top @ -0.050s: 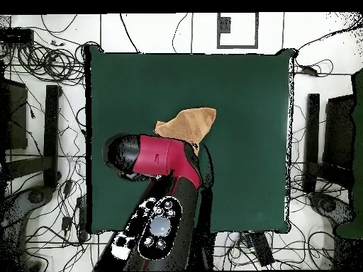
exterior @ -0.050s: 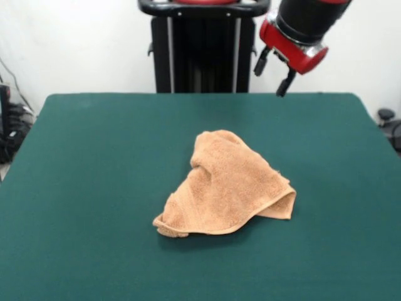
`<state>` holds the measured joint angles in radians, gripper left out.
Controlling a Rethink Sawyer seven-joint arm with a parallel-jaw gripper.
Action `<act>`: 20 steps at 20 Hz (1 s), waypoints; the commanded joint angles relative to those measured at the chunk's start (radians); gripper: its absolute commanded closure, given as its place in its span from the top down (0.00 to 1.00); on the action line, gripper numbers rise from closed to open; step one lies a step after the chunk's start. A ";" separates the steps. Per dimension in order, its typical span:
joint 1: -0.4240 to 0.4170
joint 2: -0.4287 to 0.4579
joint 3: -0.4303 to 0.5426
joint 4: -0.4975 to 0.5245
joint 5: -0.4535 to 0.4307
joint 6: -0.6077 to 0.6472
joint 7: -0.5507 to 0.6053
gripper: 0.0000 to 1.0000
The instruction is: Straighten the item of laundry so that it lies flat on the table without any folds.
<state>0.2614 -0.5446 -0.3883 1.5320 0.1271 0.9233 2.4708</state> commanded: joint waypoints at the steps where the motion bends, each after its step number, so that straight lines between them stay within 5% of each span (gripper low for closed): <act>1: 0.011 0.000 0.031 -0.010 0.061 -0.123 0.251 1.00; 10: -0.034 -0.015 0.075 0.073 0.103 -0.393 0.215 1.00; 20: -0.135 -0.031 0.242 0.178 0.323 -0.324 0.194 1.00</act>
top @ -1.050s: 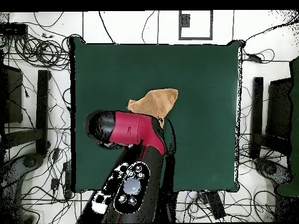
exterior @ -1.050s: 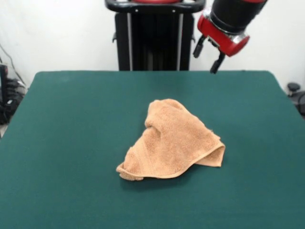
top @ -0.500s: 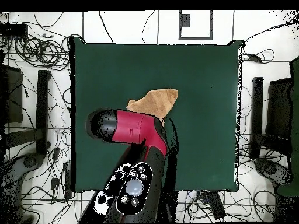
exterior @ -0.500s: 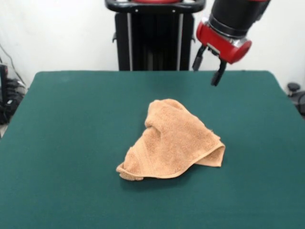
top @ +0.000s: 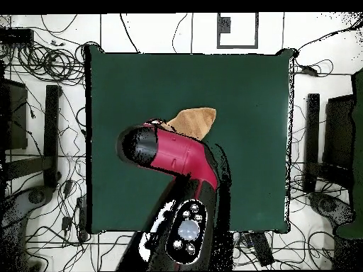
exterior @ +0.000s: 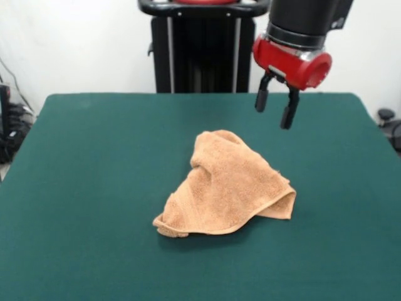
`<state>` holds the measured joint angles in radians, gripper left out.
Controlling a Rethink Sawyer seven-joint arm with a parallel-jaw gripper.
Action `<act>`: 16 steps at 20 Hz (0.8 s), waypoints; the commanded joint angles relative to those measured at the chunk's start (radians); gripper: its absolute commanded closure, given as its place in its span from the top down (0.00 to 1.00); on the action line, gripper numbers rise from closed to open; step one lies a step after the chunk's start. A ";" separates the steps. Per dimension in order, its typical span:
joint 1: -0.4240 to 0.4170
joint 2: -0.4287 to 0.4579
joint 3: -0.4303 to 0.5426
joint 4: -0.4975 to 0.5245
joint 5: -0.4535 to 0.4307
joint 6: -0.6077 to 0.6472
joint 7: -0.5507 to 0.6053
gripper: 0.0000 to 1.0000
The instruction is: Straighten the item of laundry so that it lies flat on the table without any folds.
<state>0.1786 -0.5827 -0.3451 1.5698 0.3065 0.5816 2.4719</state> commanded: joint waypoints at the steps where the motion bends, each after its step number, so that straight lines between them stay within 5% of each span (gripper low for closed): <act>1: -0.051 0.009 0.197 0.142 0.152 0.009 0.193 1.00; 16: -0.096 0.040 0.222 0.147 0.187 -0.056 0.109 1.00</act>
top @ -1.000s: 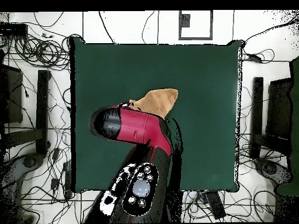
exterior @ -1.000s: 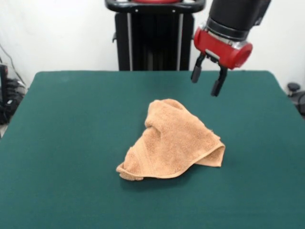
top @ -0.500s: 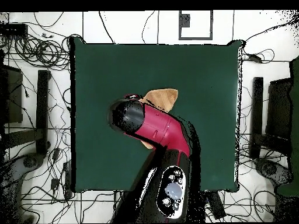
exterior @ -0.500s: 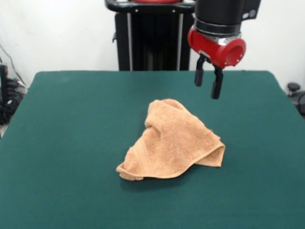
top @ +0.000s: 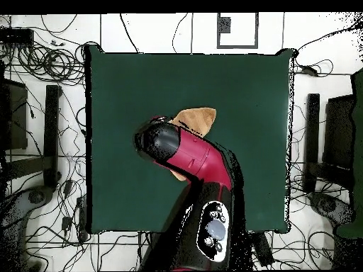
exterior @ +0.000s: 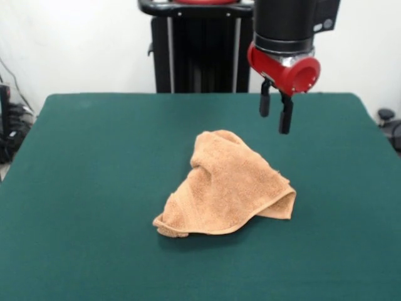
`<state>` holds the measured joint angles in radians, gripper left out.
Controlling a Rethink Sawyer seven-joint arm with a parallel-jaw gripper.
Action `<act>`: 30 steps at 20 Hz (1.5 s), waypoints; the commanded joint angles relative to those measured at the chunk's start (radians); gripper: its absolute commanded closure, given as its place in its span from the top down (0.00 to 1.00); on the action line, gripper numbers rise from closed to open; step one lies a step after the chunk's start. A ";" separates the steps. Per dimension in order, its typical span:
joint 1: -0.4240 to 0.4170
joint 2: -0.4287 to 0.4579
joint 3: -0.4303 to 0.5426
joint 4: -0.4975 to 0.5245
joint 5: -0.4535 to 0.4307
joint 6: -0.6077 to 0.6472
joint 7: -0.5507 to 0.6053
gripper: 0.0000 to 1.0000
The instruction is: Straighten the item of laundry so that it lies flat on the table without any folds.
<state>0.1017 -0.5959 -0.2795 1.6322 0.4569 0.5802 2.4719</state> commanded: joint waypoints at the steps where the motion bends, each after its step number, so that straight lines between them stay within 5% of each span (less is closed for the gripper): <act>1: -0.027 0.058 0.163 0.082 0.031 -0.069 0.095 1.00; 20: -0.182 0.093 0.303 0.114 -0.066 -0.230 0.012 1.00; 30: -0.160 0.084 0.254 0.083 -0.122 -0.193 0.029 1.00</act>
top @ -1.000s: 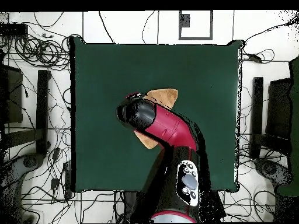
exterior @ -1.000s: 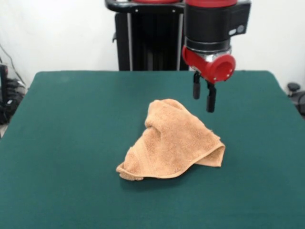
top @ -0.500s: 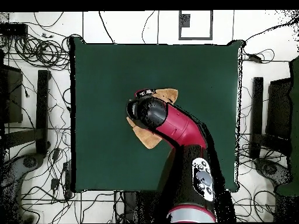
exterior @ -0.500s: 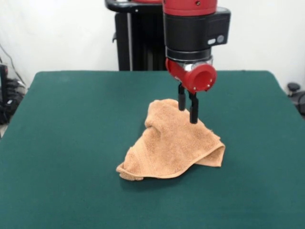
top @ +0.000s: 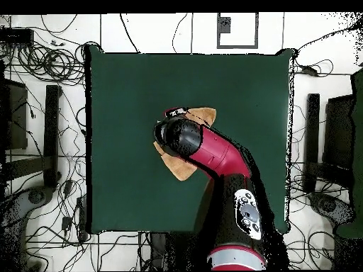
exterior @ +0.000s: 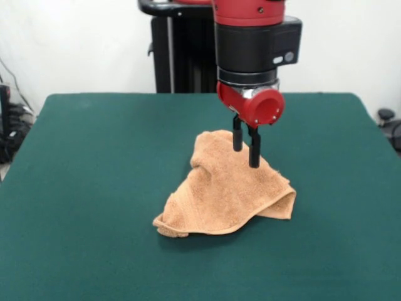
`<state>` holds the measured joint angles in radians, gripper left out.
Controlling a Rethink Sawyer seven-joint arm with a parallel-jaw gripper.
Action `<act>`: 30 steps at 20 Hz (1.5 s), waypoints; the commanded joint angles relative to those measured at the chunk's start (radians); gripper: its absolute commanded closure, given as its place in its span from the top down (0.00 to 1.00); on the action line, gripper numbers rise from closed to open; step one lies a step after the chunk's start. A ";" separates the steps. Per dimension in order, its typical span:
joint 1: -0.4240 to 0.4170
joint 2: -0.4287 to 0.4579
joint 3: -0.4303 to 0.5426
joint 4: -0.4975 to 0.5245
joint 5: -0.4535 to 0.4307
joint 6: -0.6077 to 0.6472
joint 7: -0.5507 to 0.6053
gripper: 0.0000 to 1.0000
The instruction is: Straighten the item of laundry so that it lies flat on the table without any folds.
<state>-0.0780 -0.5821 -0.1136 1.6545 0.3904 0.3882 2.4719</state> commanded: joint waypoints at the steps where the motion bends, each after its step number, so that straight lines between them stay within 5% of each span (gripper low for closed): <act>1: 0.015 0.072 0.092 0.061 -0.059 -0.003 0.031 1.00; 6: 0.031 0.081 0.066 0.046 -0.054 0.022 0.077 1.00; 9: 0.088 0.089 -0.009 -0.019 -0.054 0.161 0.143 1.00; 14: 0.142 0.135 -0.108 -0.261 -0.085 0.446 0.201 1.00; 20: 0.113 0.216 -0.137 -0.492 -0.120 0.604 0.159 1.00; 24: 0.081 0.251 -0.117 -0.553 -0.136 0.625 0.111 1.00; 30: 0.071 0.220 -0.073 -0.433 -0.126 0.454 0.068 1.00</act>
<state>-0.0050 -0.3851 -0.2494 1.2027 0.2919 0.9084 2.4719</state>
